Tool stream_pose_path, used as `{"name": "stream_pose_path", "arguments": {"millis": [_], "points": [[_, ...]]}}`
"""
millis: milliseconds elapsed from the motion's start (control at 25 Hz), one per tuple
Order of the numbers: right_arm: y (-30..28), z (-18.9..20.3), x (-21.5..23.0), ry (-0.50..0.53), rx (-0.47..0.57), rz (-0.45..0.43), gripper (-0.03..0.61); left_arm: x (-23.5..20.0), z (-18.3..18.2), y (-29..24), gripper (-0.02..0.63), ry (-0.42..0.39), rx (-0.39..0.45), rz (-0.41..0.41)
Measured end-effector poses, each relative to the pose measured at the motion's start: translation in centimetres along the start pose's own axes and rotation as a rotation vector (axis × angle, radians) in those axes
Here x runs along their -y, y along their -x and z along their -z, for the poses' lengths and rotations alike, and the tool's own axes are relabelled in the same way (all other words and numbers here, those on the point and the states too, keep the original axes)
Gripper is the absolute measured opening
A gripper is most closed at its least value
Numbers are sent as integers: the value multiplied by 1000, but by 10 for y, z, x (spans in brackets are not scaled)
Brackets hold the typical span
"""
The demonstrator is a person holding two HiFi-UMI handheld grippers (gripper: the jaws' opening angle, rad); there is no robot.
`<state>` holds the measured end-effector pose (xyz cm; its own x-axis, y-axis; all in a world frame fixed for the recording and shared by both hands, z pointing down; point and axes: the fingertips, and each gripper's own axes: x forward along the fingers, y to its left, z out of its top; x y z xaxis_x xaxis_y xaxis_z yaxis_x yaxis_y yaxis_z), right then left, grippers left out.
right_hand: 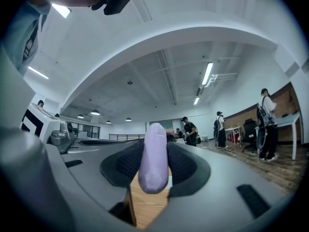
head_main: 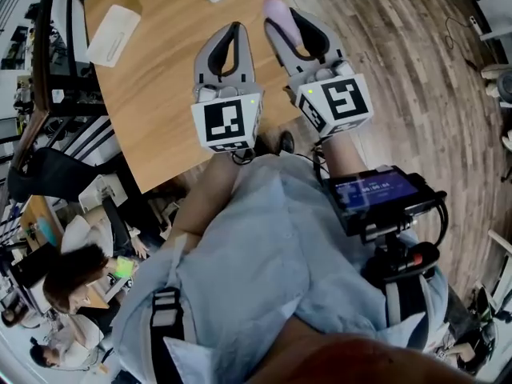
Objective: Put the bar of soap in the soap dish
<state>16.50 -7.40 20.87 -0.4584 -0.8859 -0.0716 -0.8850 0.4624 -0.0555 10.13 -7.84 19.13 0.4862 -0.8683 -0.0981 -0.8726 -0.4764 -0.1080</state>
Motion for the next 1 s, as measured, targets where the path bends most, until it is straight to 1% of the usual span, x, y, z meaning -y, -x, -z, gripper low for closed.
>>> {"name": "stream_pose_path", "arguments": {"millis": [280,360,560,720,800,1000], "points": [[-19,-2,-5,32,-21,-37,161,-25,-2,1,8,19,27,-64],[-39,3,-5,37,-39,-53,161,-41,5,-11,8,31,26,-82],[-106,34,-5,20,-93,-89,161,-93,37,-45,8,63,-6,-116],[-118,40,-2,7,-103,-94,161,-99,38,-51,8,59,3,-118],[-132,52,3,-6,-119,-88,161,-107,51,-59,8,61,-11,-117],[-167,95,11,-30,-177,-84,161,-140,97,-76,8,113,-51,-150]]}}
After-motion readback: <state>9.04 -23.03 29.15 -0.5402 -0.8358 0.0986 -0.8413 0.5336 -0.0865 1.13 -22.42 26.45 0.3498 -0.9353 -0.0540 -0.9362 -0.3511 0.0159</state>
